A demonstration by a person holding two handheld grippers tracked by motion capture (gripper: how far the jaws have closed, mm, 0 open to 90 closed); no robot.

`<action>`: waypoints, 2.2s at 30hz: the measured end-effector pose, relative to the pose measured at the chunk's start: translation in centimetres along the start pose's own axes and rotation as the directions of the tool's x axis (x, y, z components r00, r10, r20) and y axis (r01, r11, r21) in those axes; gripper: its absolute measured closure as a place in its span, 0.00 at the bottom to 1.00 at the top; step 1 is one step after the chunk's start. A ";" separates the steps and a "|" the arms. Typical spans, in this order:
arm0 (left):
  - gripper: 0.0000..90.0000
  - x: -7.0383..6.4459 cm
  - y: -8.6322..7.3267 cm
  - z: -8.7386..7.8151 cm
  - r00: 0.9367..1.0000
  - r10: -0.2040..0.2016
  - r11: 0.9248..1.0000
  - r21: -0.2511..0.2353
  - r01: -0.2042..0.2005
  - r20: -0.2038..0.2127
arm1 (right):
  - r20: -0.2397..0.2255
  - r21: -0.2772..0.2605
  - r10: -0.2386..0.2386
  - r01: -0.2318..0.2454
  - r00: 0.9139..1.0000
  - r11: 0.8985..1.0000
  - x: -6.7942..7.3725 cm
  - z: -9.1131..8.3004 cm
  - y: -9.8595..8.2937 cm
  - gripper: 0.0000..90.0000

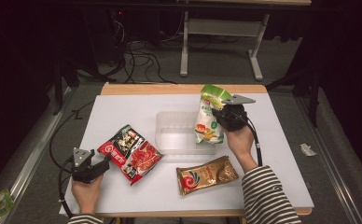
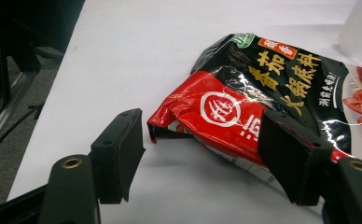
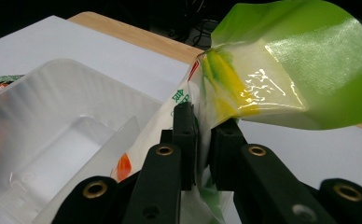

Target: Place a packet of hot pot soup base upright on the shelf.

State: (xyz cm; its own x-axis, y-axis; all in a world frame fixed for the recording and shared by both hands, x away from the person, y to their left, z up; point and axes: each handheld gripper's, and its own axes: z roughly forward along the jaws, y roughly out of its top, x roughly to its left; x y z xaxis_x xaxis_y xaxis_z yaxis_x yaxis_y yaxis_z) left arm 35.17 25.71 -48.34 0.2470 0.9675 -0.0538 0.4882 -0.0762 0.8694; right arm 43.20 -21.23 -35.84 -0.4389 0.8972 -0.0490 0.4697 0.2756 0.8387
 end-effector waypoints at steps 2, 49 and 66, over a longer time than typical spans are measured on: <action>0.35 0.0 0.0 0.0 1.000 0.000 1.000 -0.001 0.000 -0.001 | 0.007 0.003 0.000 0.000 1.000 1.000 0.0 -0.2 -0.1 0.93; 0.35 -0.1 0.0 0.0 1.000 0.004 1.000 0.003 -0.004 -0.001 | -0.136 0.060 0.010 -0.002 0.991 0.998 -0.9 -2.8 -2.7 0.72; 0.35 -0.1 0.0 0.0 1.000 0.005 1.000 0.002 -0.005 -0.001 | -0.164 0.115 -0.027 0.047 0.986 0.992 -0.4 -4.0 -4.8 0.80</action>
State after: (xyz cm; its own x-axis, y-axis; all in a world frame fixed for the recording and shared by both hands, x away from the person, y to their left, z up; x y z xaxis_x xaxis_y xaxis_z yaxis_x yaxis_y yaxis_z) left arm 35.17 25.65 -48.34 0.2488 0.9673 -0.0495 0.4888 -0.0813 0.8686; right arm 38.03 -24.33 -37.71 -0.5713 0.8205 0.0180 0.5339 0.3550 0.7674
